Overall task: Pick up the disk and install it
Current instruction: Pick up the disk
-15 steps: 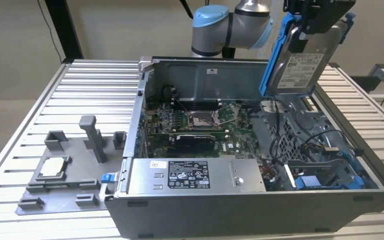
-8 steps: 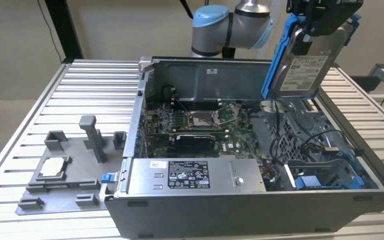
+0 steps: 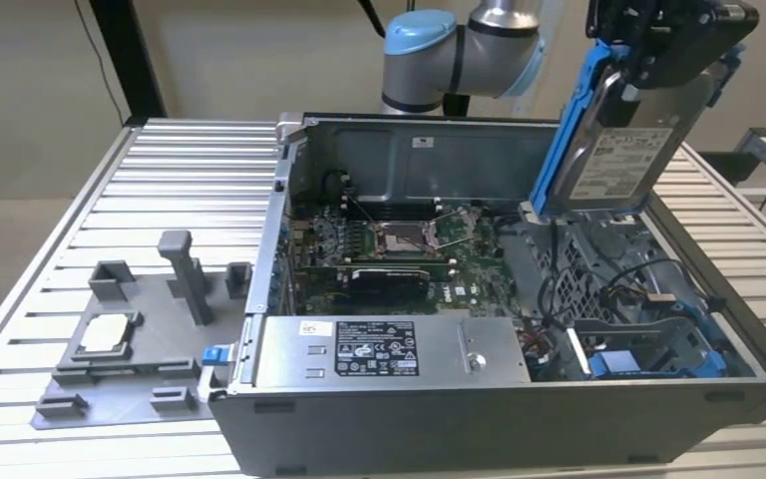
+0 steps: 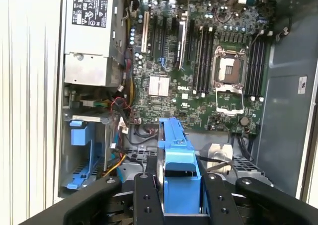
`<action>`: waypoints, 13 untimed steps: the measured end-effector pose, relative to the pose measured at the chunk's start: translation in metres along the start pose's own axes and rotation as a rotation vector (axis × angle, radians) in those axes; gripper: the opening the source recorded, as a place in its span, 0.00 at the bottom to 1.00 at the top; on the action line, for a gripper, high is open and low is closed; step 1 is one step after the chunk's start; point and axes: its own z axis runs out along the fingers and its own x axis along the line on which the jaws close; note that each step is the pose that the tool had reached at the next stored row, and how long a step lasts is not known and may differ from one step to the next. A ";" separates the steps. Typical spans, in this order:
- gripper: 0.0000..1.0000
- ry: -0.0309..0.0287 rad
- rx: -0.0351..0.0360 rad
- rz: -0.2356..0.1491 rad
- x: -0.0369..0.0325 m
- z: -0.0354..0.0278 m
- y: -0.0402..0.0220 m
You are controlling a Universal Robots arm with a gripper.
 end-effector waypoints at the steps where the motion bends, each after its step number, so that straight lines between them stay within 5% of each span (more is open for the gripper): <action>1: 0.00 -0.0006 0.0000 0.000 0.0035 -0.0001 0.0002; 13: 0.00 -0.0059 0.0004 0.001 0.0383 -0.0032 0.0020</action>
